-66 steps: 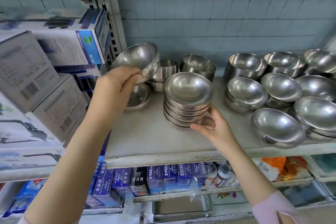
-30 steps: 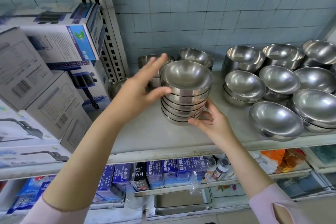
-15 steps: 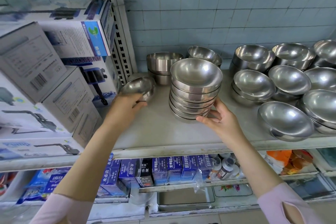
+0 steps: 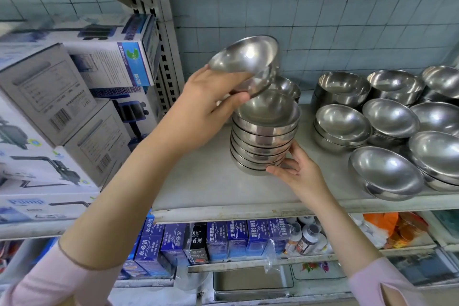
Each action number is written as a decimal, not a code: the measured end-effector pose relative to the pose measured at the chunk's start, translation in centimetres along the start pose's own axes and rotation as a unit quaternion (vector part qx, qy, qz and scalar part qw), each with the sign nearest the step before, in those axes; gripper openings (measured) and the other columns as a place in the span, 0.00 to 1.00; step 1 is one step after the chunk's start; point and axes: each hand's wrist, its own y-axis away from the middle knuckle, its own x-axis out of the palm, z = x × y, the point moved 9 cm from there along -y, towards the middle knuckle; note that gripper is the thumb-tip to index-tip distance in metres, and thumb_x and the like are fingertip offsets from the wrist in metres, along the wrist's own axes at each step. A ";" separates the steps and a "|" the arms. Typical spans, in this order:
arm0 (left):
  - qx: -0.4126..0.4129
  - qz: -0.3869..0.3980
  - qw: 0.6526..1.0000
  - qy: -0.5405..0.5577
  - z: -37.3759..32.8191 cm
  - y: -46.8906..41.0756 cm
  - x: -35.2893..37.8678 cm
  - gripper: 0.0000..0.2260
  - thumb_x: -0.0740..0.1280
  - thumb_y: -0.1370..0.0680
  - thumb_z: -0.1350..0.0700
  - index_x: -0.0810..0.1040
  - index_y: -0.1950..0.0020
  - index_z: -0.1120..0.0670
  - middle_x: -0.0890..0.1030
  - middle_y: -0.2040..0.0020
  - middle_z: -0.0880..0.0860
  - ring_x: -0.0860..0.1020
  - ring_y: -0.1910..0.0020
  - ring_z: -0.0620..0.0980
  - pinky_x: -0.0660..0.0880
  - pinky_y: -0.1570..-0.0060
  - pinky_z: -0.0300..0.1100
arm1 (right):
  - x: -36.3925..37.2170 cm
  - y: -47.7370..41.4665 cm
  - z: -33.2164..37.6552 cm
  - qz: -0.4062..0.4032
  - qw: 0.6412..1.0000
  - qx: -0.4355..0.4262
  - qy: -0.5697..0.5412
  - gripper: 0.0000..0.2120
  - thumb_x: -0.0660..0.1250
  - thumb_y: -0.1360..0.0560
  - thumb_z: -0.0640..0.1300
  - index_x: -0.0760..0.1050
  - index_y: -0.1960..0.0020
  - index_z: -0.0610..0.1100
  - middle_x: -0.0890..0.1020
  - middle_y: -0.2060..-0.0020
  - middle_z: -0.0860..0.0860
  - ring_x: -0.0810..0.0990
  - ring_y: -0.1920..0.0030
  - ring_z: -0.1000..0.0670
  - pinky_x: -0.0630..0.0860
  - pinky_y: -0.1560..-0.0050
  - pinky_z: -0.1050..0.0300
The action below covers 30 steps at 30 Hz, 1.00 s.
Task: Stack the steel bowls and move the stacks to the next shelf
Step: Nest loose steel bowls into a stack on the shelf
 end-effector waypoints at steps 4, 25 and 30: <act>0.031 0.093 0.995 -0.027 -0.2 -1.0 3.4 0.16 0.62 0.21 0.52 0.76 0.34 0.51 0.70 0.57 0.33 0.69 0.49 0.39 0.59 0.28 0.51 | 0.0 0.0 -0.3 -0.002 1.000 0.002 0.004 0.42 0.79 0.33 0.46 0.64 0.24 0.53 0.84 0.45 0.58 0.83 0.46 0.56 0.78 0.42 0.59; -0.026 0.061 0.997 -0.050 4.7 2.9 -2.5 0.14 0.62 0.22 0.53 0.79 0.39 0.55 0.77 0.54 0.44 0.75 0.47 0.45 0.54 0.27 0.47 | 10.8 -3.1 2.1 0.103 0.995 0.006 0.011 0.40 0.80 0.33 0.44 0.64 0.26 0.55 0.77 0.40 0.68 0.82 0.42 0.58 0.77 0.37 0.57; -0.032 0.067 0.995 -0.067 5.0 3.4 -3.3 0.19 0.59 0.23 0.47 0.78 0.37 0.55 0.79 0.52 0.46 0.76 0.46 0.47 0.51 0.28 0.38 | 12.3 -3.9 2.7 0.146 0.989 0.020 0.026 0.45 0.78 0.30 0.44 0.57 0.21 0.52 0.75 0.30 0.57 0.80 0.38 0.55 0.75 0.33 0.54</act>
